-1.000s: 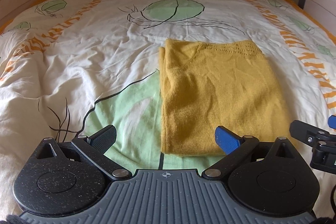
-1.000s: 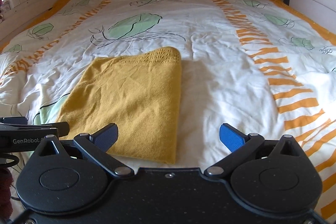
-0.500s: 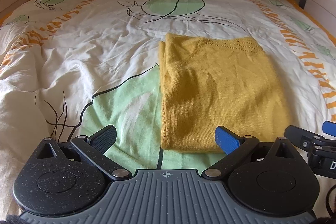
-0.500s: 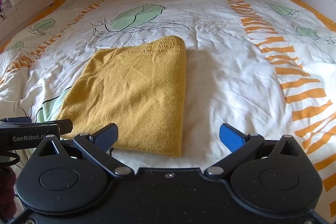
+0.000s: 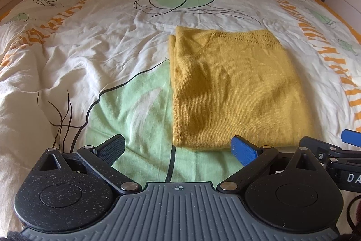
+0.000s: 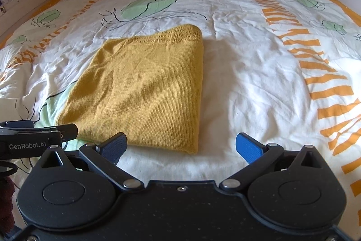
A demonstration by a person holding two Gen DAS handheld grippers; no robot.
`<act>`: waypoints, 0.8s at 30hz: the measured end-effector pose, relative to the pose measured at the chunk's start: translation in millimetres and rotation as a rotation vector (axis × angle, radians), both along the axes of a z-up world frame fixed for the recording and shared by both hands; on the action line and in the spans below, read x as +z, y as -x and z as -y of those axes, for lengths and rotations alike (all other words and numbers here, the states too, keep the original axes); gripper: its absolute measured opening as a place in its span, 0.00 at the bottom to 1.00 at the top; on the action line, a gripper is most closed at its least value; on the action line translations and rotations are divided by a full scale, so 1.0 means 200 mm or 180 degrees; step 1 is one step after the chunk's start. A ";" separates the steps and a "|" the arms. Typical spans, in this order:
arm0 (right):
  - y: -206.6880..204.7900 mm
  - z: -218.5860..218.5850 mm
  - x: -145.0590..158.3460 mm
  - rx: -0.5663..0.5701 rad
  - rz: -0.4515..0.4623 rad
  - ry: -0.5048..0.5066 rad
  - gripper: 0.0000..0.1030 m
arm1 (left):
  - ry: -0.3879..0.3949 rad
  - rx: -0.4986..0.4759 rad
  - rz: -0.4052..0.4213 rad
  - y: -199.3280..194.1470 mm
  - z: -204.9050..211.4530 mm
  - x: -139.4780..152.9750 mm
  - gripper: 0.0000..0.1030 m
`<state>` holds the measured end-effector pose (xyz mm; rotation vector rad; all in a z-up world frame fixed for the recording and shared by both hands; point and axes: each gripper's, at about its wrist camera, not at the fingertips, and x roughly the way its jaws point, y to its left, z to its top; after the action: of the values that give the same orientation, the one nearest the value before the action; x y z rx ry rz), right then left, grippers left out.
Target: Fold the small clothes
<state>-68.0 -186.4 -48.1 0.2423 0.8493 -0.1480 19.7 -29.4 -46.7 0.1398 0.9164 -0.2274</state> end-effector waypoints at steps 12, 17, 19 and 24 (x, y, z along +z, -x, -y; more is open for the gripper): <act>0.04 0.01 -0.01 -0.0039 -0.0118 -0.0047 0.99 | -0.0020 -0.0004 -0.0133 0.04 -0.03 -0.02 0.98; 0.05 0.02 -0.01 -0.0052 -0.0134 -0.0056 0.99 | -0.0032 -0.0008 -0.0141 0.04 -0.03 -0.01 0.98; 0.05 0.02 -0.01 -0.0054 -0.0141 -0.0063 0.99 | -0.0041 -0.0014 -0.0137 0.05 -0.03 -0.01 0.98; 0.05 0.01 -0.02 -0.0053 -0.0162 -0.0075 0.99 | -0.0043 -0.0012 -0.0158 0.05 -0.04 -0.01 0.98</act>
<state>-77.3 -189.1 -51.9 0.2687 0.9003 -0.1603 10.2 -22.3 -49.2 0.1489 0.9673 -0.2292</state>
